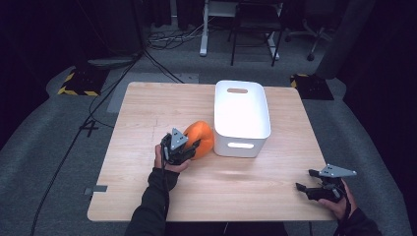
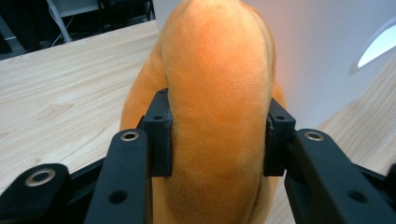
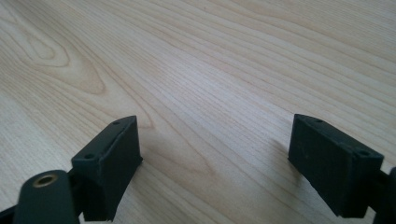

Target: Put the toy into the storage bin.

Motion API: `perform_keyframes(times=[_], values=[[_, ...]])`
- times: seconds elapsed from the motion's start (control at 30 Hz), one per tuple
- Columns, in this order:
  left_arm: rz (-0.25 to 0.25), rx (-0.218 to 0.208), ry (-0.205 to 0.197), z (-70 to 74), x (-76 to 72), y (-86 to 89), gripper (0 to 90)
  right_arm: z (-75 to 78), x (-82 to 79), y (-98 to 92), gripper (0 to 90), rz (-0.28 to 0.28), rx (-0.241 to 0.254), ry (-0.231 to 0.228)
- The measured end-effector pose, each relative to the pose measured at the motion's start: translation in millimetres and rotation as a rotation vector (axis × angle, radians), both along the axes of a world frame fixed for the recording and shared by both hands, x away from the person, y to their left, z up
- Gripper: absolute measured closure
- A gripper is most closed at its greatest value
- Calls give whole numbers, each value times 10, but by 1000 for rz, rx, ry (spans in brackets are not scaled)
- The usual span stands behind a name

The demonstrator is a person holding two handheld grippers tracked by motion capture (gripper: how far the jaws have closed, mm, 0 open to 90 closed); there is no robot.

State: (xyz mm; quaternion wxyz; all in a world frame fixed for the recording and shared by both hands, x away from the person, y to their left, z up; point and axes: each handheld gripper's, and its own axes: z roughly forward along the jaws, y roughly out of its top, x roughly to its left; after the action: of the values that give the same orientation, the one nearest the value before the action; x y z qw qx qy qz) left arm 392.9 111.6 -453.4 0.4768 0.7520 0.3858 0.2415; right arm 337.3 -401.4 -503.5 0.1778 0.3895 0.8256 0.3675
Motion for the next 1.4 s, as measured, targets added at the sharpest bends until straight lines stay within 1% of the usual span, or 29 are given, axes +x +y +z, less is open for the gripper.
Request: perform_keyframes(times=[0.03, 0.07, 0.1, 0.13, 0.2, 0.27, 0.3, 0.43, 0.47, 0.53, 0.57, 0.63, 0.73, 0.8, 0.83, 0.9, 0.93, 0.97, 1.0, 1.03, 1.1, 1.13, 1.17, 1.23, 1.27, 1.3, 1.33, 1.37, 1.4], values=[[2, 3, -9, 10, 14, 5, 574, 0, 0, 0, 168, 0, 0, 0], [1, -8, 2, 13, 17, 3, 574, 0, 0, 0, 168, 0, 0, 0], [-4, 1, -2, 24, 32, 9, 574, 0, 0, 0, 168, 0, 0, 0], [3, -9, 5, 30, 39, 3, 574, 0, -1, 1, 168, -1, 0, 1], [6, -13, -7, 59, 64, 17, 575, 0, -2, 1, 167, -1, 0, 0], [5, -15, -8, 100, 73, 28, 576, 2, -4, -2, 168, 0, -2, 0], [2, -31, -5, 124, 81, 34, 576, 1, -5, -2, 168, 0, -2, 0], [19, -44, -17, 267, 126, 63, 576, 2, -5, -2, 167, 0, -2, 0], [27, -49, -30, 305, 142, 69, 576, 2, -5, -2, 167, -1, -3, 1], [25, -46, -32, 390, 172, 81, 576, 2, -4, -2, 168, 0, -2, 1], [30, -46, -48, 427, 193, 85, 576, 2, -4, -3, 167, 0, -2, 1], [31, -51, -47, 499, 226, 91, 576, 2, -5, -2, 168, -1, -2, 1], [33, -34, -53, 602, 277, 97, 577, 2, -5, -3, 168, 0, -2, 1], [31, -42, -65, 665, 309, 105, 577, 1, -4, -3, 168, 1, -2, 0], [24, -44, -62, 698, 320, 108, 576, 2, -5, -2, 168, 0, -2, 1], [26, -38, -68, 756, 341, 101, 576, 2, -5, -2, 168, 0, -2, 1], [34, -38, -76, 775, 350, 99, 576, 1, -5, -2, 168, 0, -2, 1], [34, -53, -72, 799, 366, 95, 576, 2, -5, -2, 168, 0, -2, 1], [25, -45, -69, 828, 381, 110, 576, 1, -4, -3, 168, 0, -2, 0], [35, -49, -76, 843, 395, 107, 576, 2, -4, -3, 168, 0, -3, 1], [32, -44, -75, 875, 422, 118, 575, 1, -4, -2, 168, 0, -2, 0], [40, -58, -82, 877, 432, 109, 575, 1, -4, -2, 168, 0, -2, 0], [32, -49, -79, 903, 442, 123, 575, 1, -4, -3, 168, 0, -3, 0], [29, -55, -78, 930, 457, 124, 575, 1, -4, -3, 168, 0, -3, 0], [31, -46, -87, 948, 467, 131, 575, 2, -5, -2, 168, -1, -2, 1], [31, -57, -82, 958, 468, 124, 575, 2, -5, -2, 168, -1, -2, 1], [36, -64, -93, 967, 480, 119, 575, 2, -4, -3, 168, 0, -2, 1], [26, -58, -78, 993, 482, 129, 575, 2, -5, -2, 168, 0, -2, 1], [32, -54, -94, 1002, 491, 125, 575, 2, -5, -3, 167, 0, -2, 1]])
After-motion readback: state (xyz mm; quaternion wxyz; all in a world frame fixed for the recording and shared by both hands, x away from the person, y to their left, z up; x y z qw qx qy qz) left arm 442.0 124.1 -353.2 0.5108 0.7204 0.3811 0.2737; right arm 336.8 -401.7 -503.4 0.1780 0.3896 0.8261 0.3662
